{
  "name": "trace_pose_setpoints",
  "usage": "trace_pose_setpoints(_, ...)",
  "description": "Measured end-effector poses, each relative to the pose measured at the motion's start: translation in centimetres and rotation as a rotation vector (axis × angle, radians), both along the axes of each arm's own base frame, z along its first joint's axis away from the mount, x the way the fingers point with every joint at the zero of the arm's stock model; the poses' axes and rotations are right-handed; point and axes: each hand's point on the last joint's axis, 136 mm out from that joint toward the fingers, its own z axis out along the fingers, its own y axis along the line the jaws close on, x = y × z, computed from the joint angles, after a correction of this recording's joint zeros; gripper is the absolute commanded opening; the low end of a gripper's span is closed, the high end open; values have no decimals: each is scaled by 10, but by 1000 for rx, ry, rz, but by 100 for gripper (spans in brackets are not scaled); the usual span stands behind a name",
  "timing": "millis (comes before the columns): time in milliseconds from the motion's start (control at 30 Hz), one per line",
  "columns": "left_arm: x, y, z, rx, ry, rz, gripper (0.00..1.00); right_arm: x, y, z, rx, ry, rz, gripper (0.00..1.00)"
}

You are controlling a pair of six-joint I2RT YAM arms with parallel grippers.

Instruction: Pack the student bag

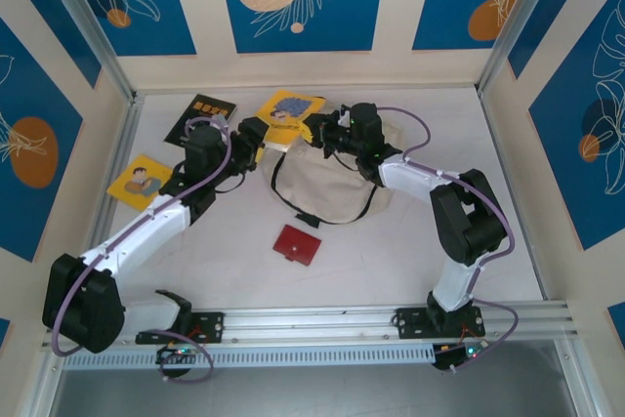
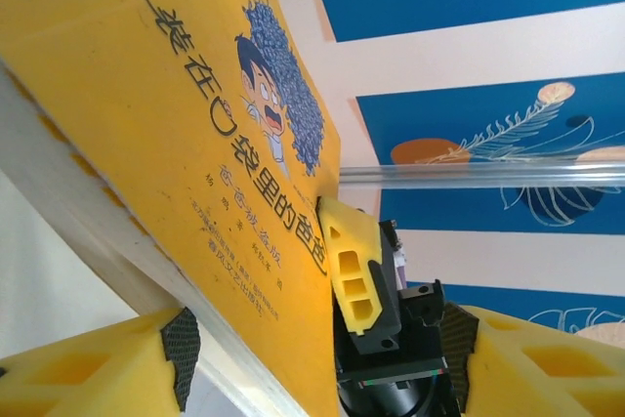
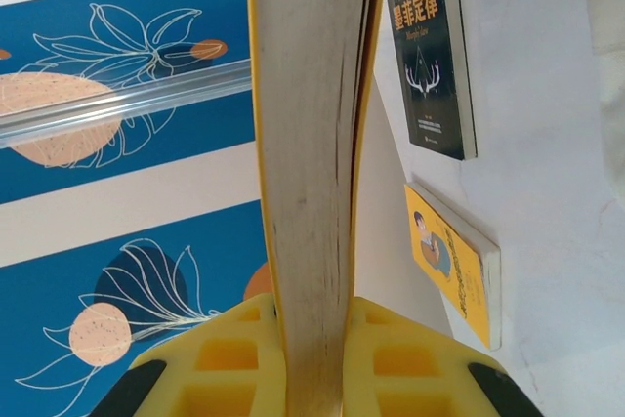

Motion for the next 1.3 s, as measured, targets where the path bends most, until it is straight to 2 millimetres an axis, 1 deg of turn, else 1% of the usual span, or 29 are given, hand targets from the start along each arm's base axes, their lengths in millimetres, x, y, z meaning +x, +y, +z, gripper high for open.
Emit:
trace_pose_setpoints(133,-1,1,-3,-4,6,17,74,0,0,1,-2,-4,-5,2)
trace_pose_setpoints(267,-7,4,-6,-8,14,31,78,-1,0,2,-2,-12,3,2)
trace_pose_setpoints(433,-15,1,-19,-23,51,34,83,-1,1,9,27,-30,16,1)
trace_pose_setpoints(567,-12,-2,-23,-30,58,34,83,-4,2,14,57,-30,39,1)
trace_pose_setpoints(667,-6,-4,-29,-26,67,45,83,-9,3,11,71,-15,54,1)
trace_pose_setpoints(733,-1,-5,-33,-21,71,52,78,-13,3,7,77,4,64,1)
trace_pose_setpoints(800,5,-6,-33,-24,68,67,69,-17,3,3,80,22,74,1)
trace_pose_setpoints(967,10,-2,-30,-26,49,102,39,-22,3,-6,80,51,82,2)
trace_pose_setpoints(1033,10,-2,-30,-19,48,110,25,-23,2,-8,79,58,81,8)
trace_pose_setpoints(1067,10,-1,-31,-17,50,116,17,-24,1,-8,80,57,81,15)
trace_pose_setpoints(1100,9,-1,-31,-14,51,121,11,-24,1,-8,80,56,81,25)
trace_pose_setpoints(1167,6,-1,-31,-3,55,118,2,-26,-2,-10,71,48,88,45)
trace_pose_setpoints(1233,3,-1,-31,21,59,116,0,-31,-3,-11,48,27,114,68)
trace_pose_setpoints(1267,2,1,-33,38,64,116,0,-33,-6,-13,22,20,128,78)
trace_pose_setpoints(1300,1,2,-34,55,67,117,0,-35,-10,-16,-20,16,140,81)
